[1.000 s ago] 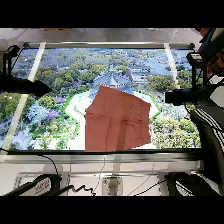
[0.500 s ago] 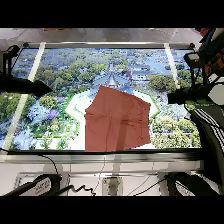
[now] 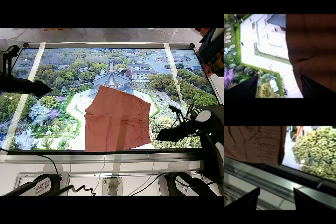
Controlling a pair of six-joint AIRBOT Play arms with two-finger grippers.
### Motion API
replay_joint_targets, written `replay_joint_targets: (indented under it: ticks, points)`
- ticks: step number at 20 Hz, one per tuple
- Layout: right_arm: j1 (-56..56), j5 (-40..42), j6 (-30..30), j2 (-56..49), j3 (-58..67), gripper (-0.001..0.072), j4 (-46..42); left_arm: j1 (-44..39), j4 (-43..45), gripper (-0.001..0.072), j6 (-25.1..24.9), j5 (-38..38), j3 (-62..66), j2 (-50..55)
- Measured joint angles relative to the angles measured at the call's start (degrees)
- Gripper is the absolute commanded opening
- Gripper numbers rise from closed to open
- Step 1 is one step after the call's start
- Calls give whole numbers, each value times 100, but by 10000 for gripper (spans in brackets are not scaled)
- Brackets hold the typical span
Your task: Fold the clothes and pants, and hang the long-sleeved shirts on hangers.
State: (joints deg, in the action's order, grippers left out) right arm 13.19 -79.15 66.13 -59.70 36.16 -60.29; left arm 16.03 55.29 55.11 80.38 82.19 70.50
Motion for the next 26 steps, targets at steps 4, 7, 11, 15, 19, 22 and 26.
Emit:
replay_joint_targets:
  ticks: [4,7,11,15,19,22,26]
  points:
    - [105,796,284,-122,-708,484,621,0,0,559,0,-2,2,2]
    - [129,1139,404,-535,-872,483,815,0,0,559,101,-17,0,26]
    - [140,1283,4,-1231,-935,365,1456,0,0,559,503,70,2,39]
    - [140,1615,-997,-1576,-960,43,2229,-20,2,503,691,234,0,61]
    - [140,1604,-1759,-1668,-960,28,2892,-20,501,462,758,393,-168,186]
    - [140,1591,-2017,-1690,-957,27,3067,-7,796,463,778,520,-848,238]
    - [140,1576,-2155,-1696,-957,26,3171,-4,667,464,601,570,-2374,256]
